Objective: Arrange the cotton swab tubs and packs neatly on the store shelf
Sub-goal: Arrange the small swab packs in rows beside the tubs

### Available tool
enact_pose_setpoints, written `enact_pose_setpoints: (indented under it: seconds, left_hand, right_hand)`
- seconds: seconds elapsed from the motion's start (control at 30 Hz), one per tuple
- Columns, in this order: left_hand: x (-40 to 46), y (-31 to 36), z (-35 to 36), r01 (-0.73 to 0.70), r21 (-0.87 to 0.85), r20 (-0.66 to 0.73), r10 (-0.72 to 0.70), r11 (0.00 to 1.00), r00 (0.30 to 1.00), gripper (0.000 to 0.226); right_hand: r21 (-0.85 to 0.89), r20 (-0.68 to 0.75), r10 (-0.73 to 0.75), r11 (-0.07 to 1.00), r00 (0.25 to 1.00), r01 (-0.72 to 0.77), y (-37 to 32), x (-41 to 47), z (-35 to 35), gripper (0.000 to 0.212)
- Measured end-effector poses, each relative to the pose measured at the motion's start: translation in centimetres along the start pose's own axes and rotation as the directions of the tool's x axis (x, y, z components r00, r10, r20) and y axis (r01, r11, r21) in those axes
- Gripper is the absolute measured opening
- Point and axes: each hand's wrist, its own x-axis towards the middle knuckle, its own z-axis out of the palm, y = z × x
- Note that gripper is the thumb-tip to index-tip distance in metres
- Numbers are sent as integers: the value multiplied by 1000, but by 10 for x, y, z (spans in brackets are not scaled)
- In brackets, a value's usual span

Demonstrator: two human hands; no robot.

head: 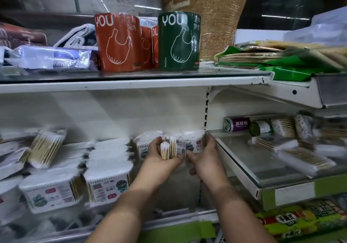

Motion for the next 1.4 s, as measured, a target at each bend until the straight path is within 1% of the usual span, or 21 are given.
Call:
enact_pose_setpoints:
  seconds: [0.07,0.1,0.13,0.2,0.23,0.27,0.37,0.43,0.53,0.57,0.63,0.7,0.77,0.87,0.97,1.07,1.13,1.2,1.27,1.33,1.4]
  left_hand:
    - [4,1,-2,48,16,-1,-48,999,999,99]
    - [6,0,-3,64,16,-5,-64,998,998,94]
    - [7,0,-3,74,8,-11,-74,997,997,81]
    - [5,-1,-2,81,-56,-12,-81,995,997,54]
    - [3,-1,-1,77,-107,5,-77,991,997,46]
    - [2,-2,-1,75,-156,36,-71,985,997,44]
    - [0,-4,-3,65,-227,83,-47,972,995,52]
    - [0,-7,-3,35,-189,51,-26,981,998,53]
    - [2,-12,-2,-13,48,-61,16,999,998,61]
    - [1,-13,-2,-43,108,-87,52,993,995,59]
    - [-1,-13,-2,-97,175,-124,120,980,985,56]
    - [-4,-10,-2,-105,220,-189,148,970,971,56]
    - [-7,-7,-3,-70,239,-260,133,969,957,52]
    - [-9,-5,-2,-69,256,-231,131,964,964,42]
    - [-9,-10,-2,-164,371,-153,234,914,960,31]
    - [-8,-16,1,-274,464,-89,353,842,932,38]
    - [-10,-15,3,-294,455,-119,385,840,915,38]
    - [-11,-13,3,-332,480,-172,459,812,872,36]
    - [-12,-12,2,-383,548,-191,557,744,808,38]
    - [-13,-11,1,-411,606,-202,632,681,749,41]
    - [-17,-8,2,-420,622,-221,662,661,716,41]
  right_hand:
    - [44,7,-44,998,999,44,7,1,0,74]
    - [56,5,-52,997,999,52,8,0,0,69]
    - [61,-3,-60,996,998,60,8,-1,1,62]
    - [51,-17,-97,994,995,98,7,-8,1,39]
    - [25,-1,-113,993,994,113,6,-10,-1,24]
    - [4,55,-121,993,991,121,3,-14,-1,18]
    - [-63,256,-119,988,959,140,1,-20,0,36]
    - [-85,252,-134,983,958,160,6,-15,3,49]
    - [-58,181,-132,988,975,144,14,-10,6,65]
    - [-47,167,-135,988,977,145,15,-10,6,62]
    - [-6,153,-148,989,977,150,13,-12,4,44]
    - [39,156,-145,989,977,141,15,-10,3,35]
    - [72,150,-136,989,979,126,17,-8,3,30]
    - [141,124,-98,987,987,81,17,-6,4,19]
    - [149,83,-149,980,985,136,18,-6,4,40]
    - [161,72,-196,970,978,183,20,-6,7,43]
    - [193,91,-187,967,978,167,22,-5,8,39]
    - [188,111,-174,971,979,151,23,-2,8,31]
    - [198,128,-207,964,970,179,23,-2,8,24]
    - [159,96,-253,959,963,236,21,-2,7,18]
    - [169,83,-247,958,965,231,17,-6,5,13]
